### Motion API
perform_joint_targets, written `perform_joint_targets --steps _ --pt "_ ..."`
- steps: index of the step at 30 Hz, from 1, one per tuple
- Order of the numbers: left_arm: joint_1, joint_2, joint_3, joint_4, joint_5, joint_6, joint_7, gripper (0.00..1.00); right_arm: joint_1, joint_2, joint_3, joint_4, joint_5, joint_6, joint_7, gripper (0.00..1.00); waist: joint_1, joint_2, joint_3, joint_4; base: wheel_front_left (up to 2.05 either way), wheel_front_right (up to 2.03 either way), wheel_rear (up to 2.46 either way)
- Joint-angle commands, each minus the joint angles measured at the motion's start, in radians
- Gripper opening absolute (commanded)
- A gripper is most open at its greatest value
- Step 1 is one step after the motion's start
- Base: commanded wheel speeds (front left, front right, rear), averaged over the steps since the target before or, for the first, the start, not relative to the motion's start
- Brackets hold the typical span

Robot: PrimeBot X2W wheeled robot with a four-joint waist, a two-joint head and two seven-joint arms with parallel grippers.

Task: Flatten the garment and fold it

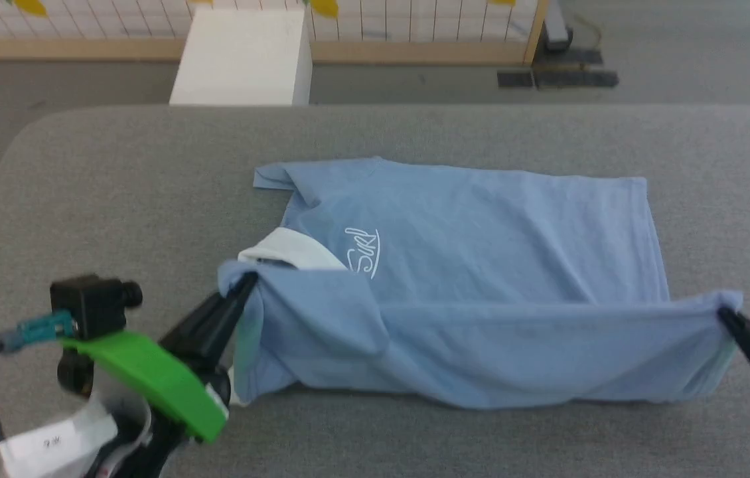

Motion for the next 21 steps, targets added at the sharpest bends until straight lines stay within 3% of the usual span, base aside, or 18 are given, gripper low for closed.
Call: perform_joint_targets --steps 1,11,21 --pt "-0.05 -0.019 0.0 0.03 0.015 -0.012 -0.012 0.0 -0.04 -0.014 0.007 0.019 -0.008 -0.002 -0.017 0.0 0.0001 0.0 0.112 -0.004 0.0 0.0 0.0" --pt "-0.218 -0.108 -0.045 0.299 0.046 -0.05 -0.01 0.0 -0.218 -0.077 0.094 0.212 -0.014 -0.002 -0.071 0.0 0.0001 0.0 0.248 -0.015 0.0 0.0 0.0" --pt "-0.302 -0.14 -0.136 0.489 0.038 -0.066 0.138 0.0 -0.294 -0.119 0.168 0.354 0.005 -0.002 0.018 0.0 0.0001 0.0 0.303 -0.008 0.0 0.0 0.0"
